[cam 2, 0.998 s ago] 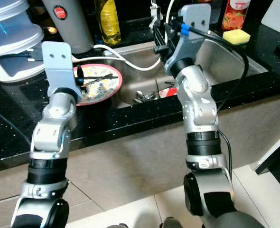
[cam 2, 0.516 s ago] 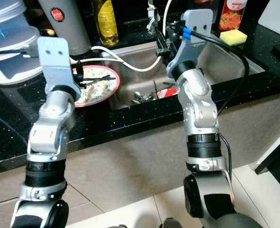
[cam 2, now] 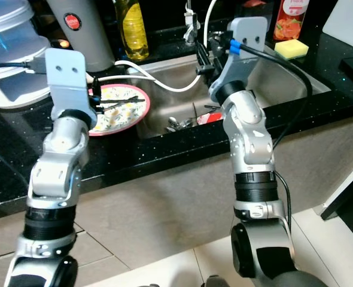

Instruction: Kitchen organization

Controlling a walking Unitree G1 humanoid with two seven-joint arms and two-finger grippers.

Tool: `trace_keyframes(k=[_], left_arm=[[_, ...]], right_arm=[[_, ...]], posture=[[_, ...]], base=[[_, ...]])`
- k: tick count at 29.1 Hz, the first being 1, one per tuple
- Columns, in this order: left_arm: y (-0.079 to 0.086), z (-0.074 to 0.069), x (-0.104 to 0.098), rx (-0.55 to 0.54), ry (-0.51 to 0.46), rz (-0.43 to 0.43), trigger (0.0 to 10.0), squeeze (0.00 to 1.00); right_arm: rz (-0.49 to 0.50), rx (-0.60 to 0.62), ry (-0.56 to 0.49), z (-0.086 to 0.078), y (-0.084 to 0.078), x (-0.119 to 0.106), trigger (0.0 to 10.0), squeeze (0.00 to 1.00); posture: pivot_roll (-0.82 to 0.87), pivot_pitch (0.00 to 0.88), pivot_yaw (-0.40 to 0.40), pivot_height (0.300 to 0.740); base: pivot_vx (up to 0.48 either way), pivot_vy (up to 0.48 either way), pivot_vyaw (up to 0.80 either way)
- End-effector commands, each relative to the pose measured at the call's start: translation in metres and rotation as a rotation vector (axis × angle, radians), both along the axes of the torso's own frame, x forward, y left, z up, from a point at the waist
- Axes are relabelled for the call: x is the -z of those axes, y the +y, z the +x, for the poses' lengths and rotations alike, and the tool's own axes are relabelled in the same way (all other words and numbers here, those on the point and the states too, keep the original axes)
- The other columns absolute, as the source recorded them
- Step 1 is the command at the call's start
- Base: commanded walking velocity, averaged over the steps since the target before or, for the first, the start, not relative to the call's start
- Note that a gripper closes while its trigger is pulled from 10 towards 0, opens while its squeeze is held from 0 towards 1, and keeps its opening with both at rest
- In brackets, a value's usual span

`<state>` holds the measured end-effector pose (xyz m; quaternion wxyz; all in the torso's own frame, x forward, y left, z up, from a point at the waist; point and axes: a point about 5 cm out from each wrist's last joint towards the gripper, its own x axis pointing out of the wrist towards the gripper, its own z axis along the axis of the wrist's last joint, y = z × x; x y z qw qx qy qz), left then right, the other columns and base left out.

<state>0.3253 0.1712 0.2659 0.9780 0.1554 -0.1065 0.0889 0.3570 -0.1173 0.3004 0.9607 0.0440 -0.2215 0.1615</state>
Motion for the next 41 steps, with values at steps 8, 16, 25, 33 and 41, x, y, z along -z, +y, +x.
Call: trace_keyframes(k=[8, 16, 25, 33, 41], left_arm=[[0.067, 0.02, 0.005, 0.056, 0.283, 0.309, 10.0, 0.0], [0.088, 0.047, 0.013, 0.136, 0.498, 0.583, 10.0, 0.44], [0.084, 0.057, 0.028, 0.286, 0.616, 0.464, 10.0, 1.0], [0.098, 0.058, 0.016, 0.323, 0.587, 0.164, 10.0, 0.0], [0.11, 0.035, 0.012, 0.379, 0.587, -0.198, 10.0, 0.0]], right_arm=[[-0.054, -0.018, -0.023, -0.004, 0.001, -0.007, 10.0, 0.0], [-0.053, -0.027, -0.031, -0.005, 0.004, -0.009, 10.0, 0.0], [-0.065, -0.035, -0.027, -0.003, 0.005, -0.011, 10.0, 0.0], [-0.072, -0.032, -0.018, -0.005, 0.003, -0.009, 10.0, 0.0], [-0.068, -0.035, -0.003, -0.005, 0.005, -0.005, 10.0, 0.0]], posture=[[-0.02, 0.0, 0.146, 0.74], [-0.03, 0.0, 0.136, 0.74], [-0.03, 0.0, 0.119, 0.74], [-0.03, 0.02, 0.122, 0.74], [-0.01, 0.03, 0.122, 0.74]], base=[[0.0, 0.0, 0.0], [0.0, 0.0, 0.0], [0.0, 0.0, 0.0], [0.0, 0.0, 0.0], [0.0, 0.0, 0.0]])
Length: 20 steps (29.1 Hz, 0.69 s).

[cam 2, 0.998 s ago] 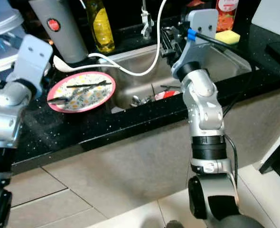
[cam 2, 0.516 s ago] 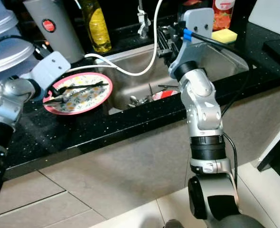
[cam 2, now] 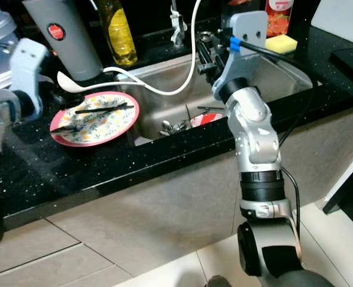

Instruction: Kitchen organization

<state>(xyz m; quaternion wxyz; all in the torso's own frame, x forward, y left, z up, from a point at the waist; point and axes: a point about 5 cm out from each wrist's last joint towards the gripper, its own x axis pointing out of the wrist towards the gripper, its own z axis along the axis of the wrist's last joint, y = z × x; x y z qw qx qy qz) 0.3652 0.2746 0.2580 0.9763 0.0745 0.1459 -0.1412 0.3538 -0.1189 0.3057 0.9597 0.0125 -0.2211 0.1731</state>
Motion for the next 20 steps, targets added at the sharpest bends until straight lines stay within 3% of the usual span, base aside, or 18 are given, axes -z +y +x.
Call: trace_keyframes(k=[1, 4, 8, 14, 20], left_arm=[[0.008, -0.012, 0.006, -0.012, 0.067, -0.043, 10.0, 0.0], [0.01, -0.025, 0.009, 0.031, 0.133, -0.074, 10.0, 0.0], [0.022, -0.038, 0.014, 0.054, 0.184, 0.039, 10.0, 0.0], [0.034, -0.041, 0.025, -0.017, 0.229, 0.1, 10.0, 0.0], [0.031, -0.042, 0.034, -0.004, 0.27, 0.048, 10.0, 0.0]], right_arm=[[-0.001, -0.028, 0.01, -0.001, 0.007, 0.001, 10.0, 0.0], [0.0, -0.031, 0.011, 0.0, 0.008, 0.001, 10.0, 0.0], [0.004, -0.04, 0.016, 0.001, 0.01, 0.002, 10.0, 0.0], [0.01, -0.05, 0.015, 0.002, 0.014, 0.002, 10.0, 0.0], [0.014, -0.031, 0.016, 0.001, 0.009, 0.003, 10.0, 0.0]], posture=[[0.0, 0.032, 0.118, 0.74], [0.01, 0.031, 0.119, 0.74], [0.03, 0.028, 0.116, 0.74], [0.03, 0.027, 0.12, 0.74], [0.02, 0.033, 0.125, 0.74]], base=[[0.0, 0.0, 0.0], [0.0, 0.0, 0.0], [0.0, 0.0, 0.0], [0.0, 0.0, 0.0], [0.0, 0.0, 0.0]])
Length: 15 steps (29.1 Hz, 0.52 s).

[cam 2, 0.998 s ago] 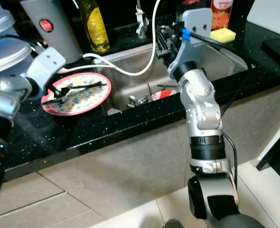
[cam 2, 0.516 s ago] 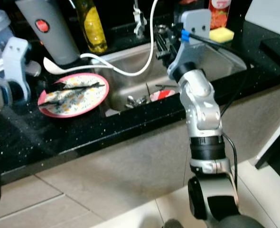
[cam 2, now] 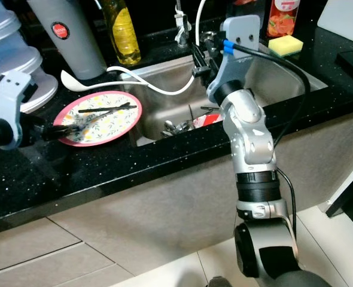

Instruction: Kitchen organization

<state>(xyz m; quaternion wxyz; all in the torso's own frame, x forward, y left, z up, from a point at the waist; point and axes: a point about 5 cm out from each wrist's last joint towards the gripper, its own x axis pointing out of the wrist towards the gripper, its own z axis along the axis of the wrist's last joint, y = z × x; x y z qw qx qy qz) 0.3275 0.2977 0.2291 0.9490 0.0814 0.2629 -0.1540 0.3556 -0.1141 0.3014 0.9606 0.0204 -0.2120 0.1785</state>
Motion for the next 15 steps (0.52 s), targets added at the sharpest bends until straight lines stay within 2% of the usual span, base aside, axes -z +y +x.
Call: trace_keyframes(k=[1, 5, 15], left_arm=[[0.008, -0.004, 0.007, -0.026, 0.035, 0.002, 10.0, 0.0], [0.008, -0.003, 0.009, -0.03, 0.035, 0.002, 10.0, 0.0], [0.003, 0.013, 0.022, -0.029, 0.037, -0.009, 10.0, 0.0]], right_arm=[[0.005, -0.015, -0.003, -0.001, 0.004, -0.001, 10.0, 0.0], [0.006, -0.015, -0.002, -0.001, 0.004, 0.0, 10.0, 0.0], [0.008, -0.024, -0.013, -0.001, 0.005, -0.004, 10.0, 0.0]], posture=[[0.02, 0.033, 0.126, 0.74], [0.02, 0.034, 0.125, 0.74], [0.0, 0.035, 0.114, 0.74]], base=[[0.0, 0.0, 0.0], [0.0, 0.0, 0.0], [0.0, 0.0, 0.0]])
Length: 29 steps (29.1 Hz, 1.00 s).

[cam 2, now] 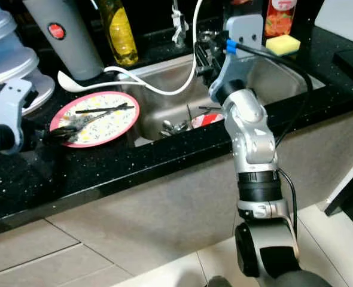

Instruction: Kitchen organization

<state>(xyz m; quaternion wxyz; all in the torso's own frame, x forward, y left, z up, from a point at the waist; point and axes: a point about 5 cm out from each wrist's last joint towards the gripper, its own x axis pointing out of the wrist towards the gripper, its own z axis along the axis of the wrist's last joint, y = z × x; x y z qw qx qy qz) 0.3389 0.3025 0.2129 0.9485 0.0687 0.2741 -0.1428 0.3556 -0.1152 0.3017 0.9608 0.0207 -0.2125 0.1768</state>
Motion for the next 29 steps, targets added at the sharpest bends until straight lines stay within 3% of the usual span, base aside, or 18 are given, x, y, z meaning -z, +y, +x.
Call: trace_keyframes(k=[1, 5, 11, 21, 24, 25, 26, 27, 28, 29], left_arm=[[-0.003, 0.003, 0.006, -0.001, 0.013, 0.005, 10.0, 0.0], [-0.014, 0.016, 0.005, 0.034, -0.025, -0.019, 10.0, 0.0], [-0.024, 0.024, 0.003, 0.075, -0.039, -0.014, 10.0, 0.0], [-0.025, 0.026, 0.007, 0.078, -0.034, 0.014, 10.0, 0.0], [-0.02, 0.024, 0.023, 0.022, 0.012, 0.022, 10.0, 0.0], [-0.018, 0.024, 0.026, 0.001, 0.021, 0.016, 8.4, 0.0], [-0.017, 0.024, 0.028, -0.009, 0.023, 0.012, 8.4, 0.0], [-0.016, 0.024, 0.029, -0.018, 0.026, 0.011, 5.2, 0.0], [-0.016, 0.024, 0.029, -0.018, 0.026, 0.011, 5.2, 0.0], [-0.016, 0.025, 0.03, -0.022, 0.027, 0.012, 4.2, 0.0]], right_arm=[[0.008, -0.029, -0.016, -0.001, 0.007, -0.005, 10.0, 0.0], [0.007, -0.026, -0.025, -0.001, 0.005, -0.008, 10.0, 0.0], [0.006, -0.018, -0.027, -0.002, 0.004, -0.008, 10.0, 0.0], [0.006, -0.012, -0.027, -0.002, 0.002, -0.008, 10.0, 0.0], [0.007, 0.003, -0.028, -0.004, -0.002, -0.007, 10.0, 0.0], [0.007, 0.005, -0.028, -0.004, -0.002, -0.007, 10.0, 0.0], [0.007, 0.005, -0.028, -0.004, -0.002, -0.007, 10.0, 0.0], [0.006, 0.005, -0.029, -0.004, -0.002, -0.007, 10.0, 0.0], [0.006, 0.005, -0.029, -0.004, -0.002, -0.007, 10.0, 0.0], [0.006, 0.005, -0.029, -0.004, -0.002, -0.007, 10.0, 0.0]], posture=[[0.0, 0.035, 0.114, 0.74], [-0.02, 0.033, 0.115, 0.74], [-0.03, 0.034, 0.119, 0.74], [-0.03, 0.035, 0.125, 0.74], [-0.04, 0.033, 0.131, 0.74], [-0.05, 0.032, 0.13, 0.74], [-0.05, 0.032, 0.13, 0.74], [-0.05, 0.029, 0.129, 0.74], [-0.05, 0.029, 0.129, 0.74], [-0.05, 0.029, 0.129, 0.74]], base=[[0.0, 0.0, 0.0], [0.0, 0.0, 0.0], [0.0, 0.0, 0.0], [0.0, 0.0, 0.0], [0.0, 0.0, 0.0], [0.0, 0.0, 0.0], [0.0, 0.0, 0.0], [0.0, 0.0, 0.0], [0.0, 0.0, 0.0], [0.0, 0.0, 0.0]])
